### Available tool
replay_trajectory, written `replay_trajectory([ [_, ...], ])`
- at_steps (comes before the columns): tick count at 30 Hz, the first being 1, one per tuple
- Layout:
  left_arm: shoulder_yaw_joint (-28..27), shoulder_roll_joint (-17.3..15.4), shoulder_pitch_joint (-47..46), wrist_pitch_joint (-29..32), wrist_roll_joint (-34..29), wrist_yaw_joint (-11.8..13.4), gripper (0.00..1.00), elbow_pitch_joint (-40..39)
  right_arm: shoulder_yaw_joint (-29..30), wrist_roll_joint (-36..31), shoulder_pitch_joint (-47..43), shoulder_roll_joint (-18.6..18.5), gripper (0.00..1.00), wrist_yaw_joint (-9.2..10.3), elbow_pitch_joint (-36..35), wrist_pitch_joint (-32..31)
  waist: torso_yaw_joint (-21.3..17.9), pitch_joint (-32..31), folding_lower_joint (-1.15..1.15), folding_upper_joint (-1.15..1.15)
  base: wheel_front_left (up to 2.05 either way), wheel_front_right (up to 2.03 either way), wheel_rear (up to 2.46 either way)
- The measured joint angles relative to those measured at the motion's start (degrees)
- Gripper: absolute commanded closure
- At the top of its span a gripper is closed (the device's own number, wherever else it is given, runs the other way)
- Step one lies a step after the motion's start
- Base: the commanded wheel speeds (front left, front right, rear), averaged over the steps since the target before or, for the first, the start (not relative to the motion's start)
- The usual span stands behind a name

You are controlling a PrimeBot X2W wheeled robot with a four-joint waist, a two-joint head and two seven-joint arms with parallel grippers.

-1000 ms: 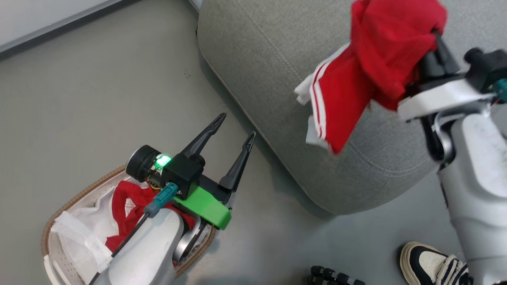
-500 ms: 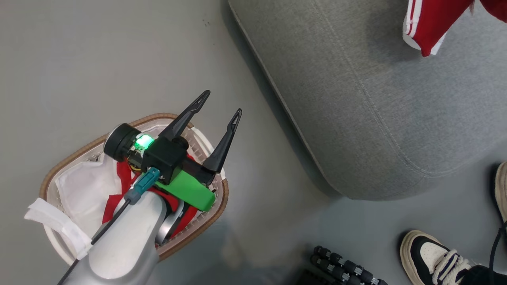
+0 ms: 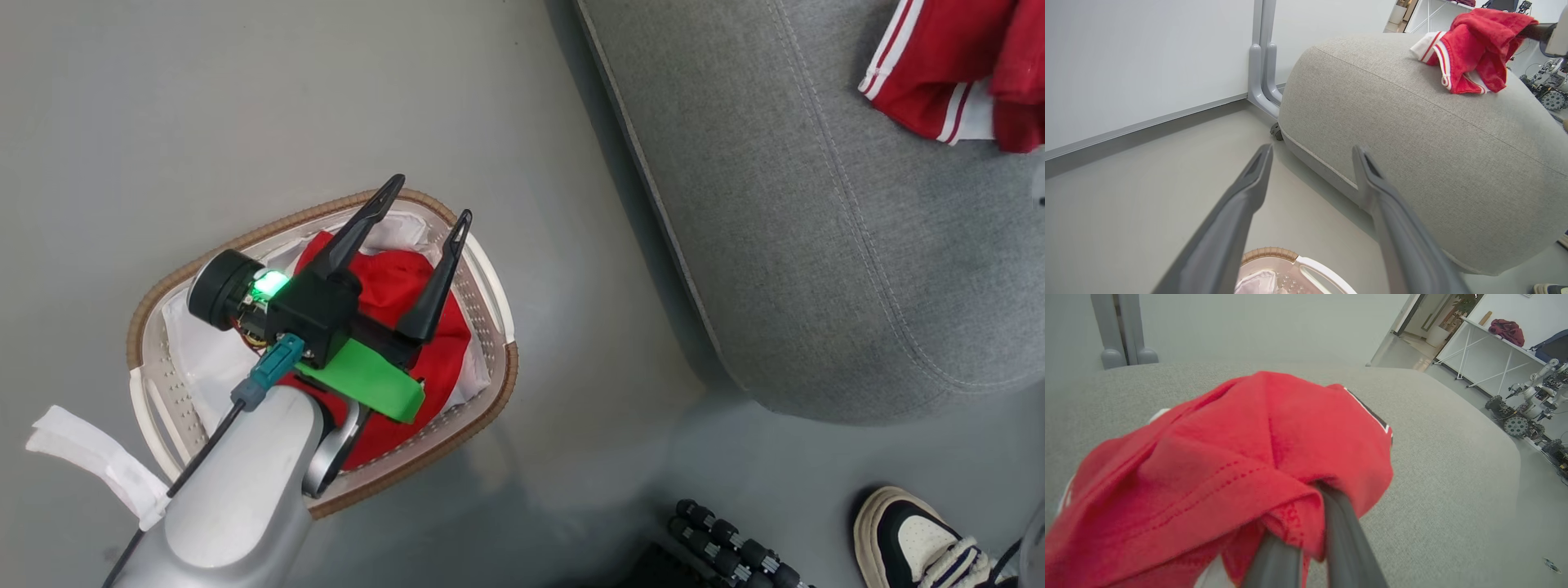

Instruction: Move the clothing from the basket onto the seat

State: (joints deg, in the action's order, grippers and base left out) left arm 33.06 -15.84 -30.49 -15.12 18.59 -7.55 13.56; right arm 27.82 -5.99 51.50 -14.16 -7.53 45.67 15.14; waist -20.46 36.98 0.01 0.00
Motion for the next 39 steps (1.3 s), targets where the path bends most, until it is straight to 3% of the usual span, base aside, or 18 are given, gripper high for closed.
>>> replay_trajectory([
  [9, -4.0, 1.0, 2.3, 0.0, -0.2, 0.0, 0.0, 3.0, 4.0, -1.2, -10.1, 5.4, 0.0, 0.0, -2.8, 0.0, 0.1, -3.2, 0.0, 0.0, 0.0, 0.0, 0.0],
  [15, -8.0, 2.4, 4.5, 0.0, -0.6, 0.0, 0.0, 3.9, 1.4, 0.0, -16.9, 7.8, 0.0, 0.0, -6.4, 0.0, 0.6, -6.5, -0.01, 0.0, 0.0, 0.0, 0.0],
  [19, -11.2, 3.7, 6.6, 0.0, -1.1, 0.0, 0.0, 4.6, -1.6, 2.2, -20.8, 9.4, 0.0, 0.0, -9.2, 0.0, 1.4, -8.7, -0.01, 0.0, 0.0, 0.0, 0.0],
  [28, -20.4, 7.5, 10.6, 0.0, -4.3, 0.0, 0.0, 5.7, -14.5, 7.6, -24.8, 11.1, 0.0, 0.0, -14.9, 0.0, 5.9, -12.7, -0.01, 0.0, 0.0, 0.0, 0.0],
  [39, -29.9, 11.3, 12.4, 0.0, -7.1, 0.0, 0.0, 8.7, -26.7, 13.6, -23.9, 11.4, 0.0, 0.0, -15.3, 0.0, 12.8, -16.1, -0.01, 0.0, 0.0, 0.0, 0.0],
])
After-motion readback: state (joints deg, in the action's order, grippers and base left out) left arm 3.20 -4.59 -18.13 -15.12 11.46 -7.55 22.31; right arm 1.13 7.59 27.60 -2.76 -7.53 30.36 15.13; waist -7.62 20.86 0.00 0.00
